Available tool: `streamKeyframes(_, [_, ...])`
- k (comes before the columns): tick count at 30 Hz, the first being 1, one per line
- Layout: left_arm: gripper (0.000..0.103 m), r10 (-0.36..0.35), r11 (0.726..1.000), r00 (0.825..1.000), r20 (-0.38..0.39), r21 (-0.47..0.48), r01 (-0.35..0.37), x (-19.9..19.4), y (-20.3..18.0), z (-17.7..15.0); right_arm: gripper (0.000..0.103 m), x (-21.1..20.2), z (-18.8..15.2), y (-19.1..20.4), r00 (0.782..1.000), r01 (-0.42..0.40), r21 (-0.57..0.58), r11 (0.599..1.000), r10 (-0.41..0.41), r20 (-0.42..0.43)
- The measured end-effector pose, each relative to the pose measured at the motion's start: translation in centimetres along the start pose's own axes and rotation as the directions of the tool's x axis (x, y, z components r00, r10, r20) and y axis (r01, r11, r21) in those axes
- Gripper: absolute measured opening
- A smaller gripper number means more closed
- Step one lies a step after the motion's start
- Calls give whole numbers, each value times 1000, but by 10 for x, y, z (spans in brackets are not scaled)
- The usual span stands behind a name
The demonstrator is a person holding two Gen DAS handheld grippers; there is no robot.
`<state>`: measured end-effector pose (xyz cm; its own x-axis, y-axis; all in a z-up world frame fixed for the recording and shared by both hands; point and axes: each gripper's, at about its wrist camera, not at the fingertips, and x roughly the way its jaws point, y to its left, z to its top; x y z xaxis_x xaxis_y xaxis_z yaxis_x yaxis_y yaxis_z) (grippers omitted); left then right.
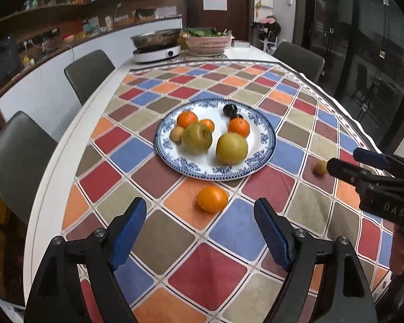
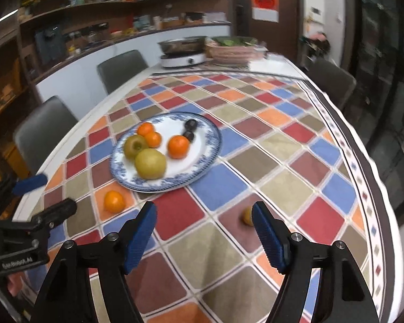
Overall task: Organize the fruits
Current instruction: 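Grasp a mandarin with the left tool while the right tool grasps a kiwi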
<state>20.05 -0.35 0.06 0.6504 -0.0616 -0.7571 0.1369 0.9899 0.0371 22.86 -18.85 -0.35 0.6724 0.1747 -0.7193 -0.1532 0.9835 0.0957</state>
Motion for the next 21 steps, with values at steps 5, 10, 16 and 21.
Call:
streamKeyframes(5, [82, 44, 999, 999, -24, 5, -44, 7, -5, -2, 73, 10, -6, -19, 998, 46, 121, 992, -41, -45])
streamKeyframes(10, [82, 94, 996, 995, -19, 10, -94, 15, -10, -10, 73, 21, -18, -37, 994, 89, 233, 968, -71, -83])
streamKeyframes(16, [82, 71, 995, 997, -12, -73, -72, 26, -6, -26, 73, 30, -28, -42, 992, 114, 259, 959, -93, -88])
streamKeyframes(21, [81, 66, 996, 998, -7, -67, -66, 37, -3, -24, 71, 38, -30, -39, 989, 136, 234, 963, -119, -83])
